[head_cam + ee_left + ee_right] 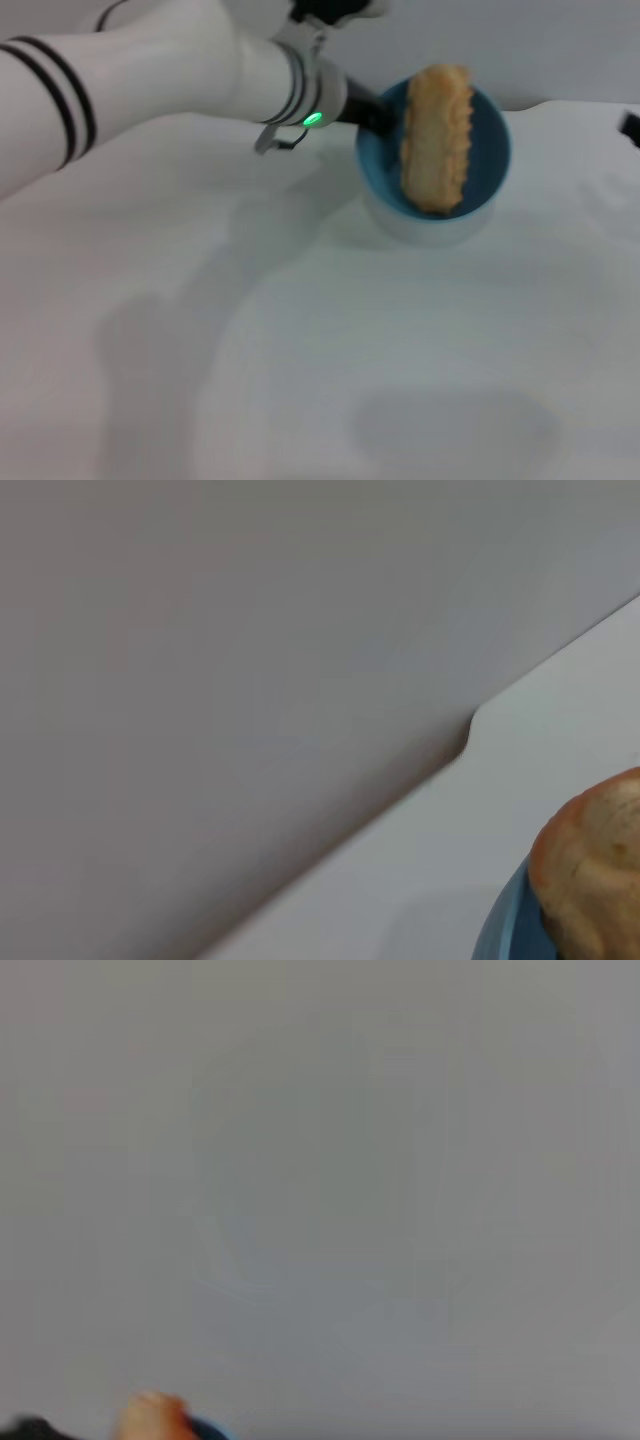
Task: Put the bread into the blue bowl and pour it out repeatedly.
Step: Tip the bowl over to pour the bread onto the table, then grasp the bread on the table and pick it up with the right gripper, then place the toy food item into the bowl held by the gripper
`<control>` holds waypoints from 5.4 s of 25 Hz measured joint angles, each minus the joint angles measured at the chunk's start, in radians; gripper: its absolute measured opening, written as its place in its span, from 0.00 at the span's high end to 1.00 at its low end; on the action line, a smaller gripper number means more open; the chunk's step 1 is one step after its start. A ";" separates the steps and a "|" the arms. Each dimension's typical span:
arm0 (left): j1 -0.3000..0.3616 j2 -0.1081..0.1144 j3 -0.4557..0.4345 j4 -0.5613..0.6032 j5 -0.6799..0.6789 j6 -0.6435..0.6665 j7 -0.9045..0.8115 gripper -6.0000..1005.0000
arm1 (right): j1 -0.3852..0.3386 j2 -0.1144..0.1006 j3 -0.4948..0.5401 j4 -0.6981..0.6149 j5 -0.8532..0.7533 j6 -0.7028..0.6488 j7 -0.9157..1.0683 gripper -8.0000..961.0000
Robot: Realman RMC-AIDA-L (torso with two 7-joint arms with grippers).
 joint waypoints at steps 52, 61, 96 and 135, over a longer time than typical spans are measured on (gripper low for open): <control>0.015 -0.001 0.139 0.052 -0.023 -0.394 0.027 0.99 | -0.015 -0.041 0.091 0.149 -0.177 -0.053 0.193 0.53; 0.085 -0.003 0.126 0.053 -0.023 -0.386 -0.023 0.99 | 0.125 -0.047 -0.028 0.157 -0.408 -0.055 0.466 0.55; 0.128 -0.005 0.135 0.063 -0.023 -0.388 -0.043 0.99 | 0.267 0.003 -0.186 0.283 -0.478 0.048 0.489 0.61; 0.079 -0.006 0.057 0.096 -0.063 0.094 -0.054 1.00 | 0.235 -0.002 -0.223 0.031 -0.245 -0.071 0.390 0.87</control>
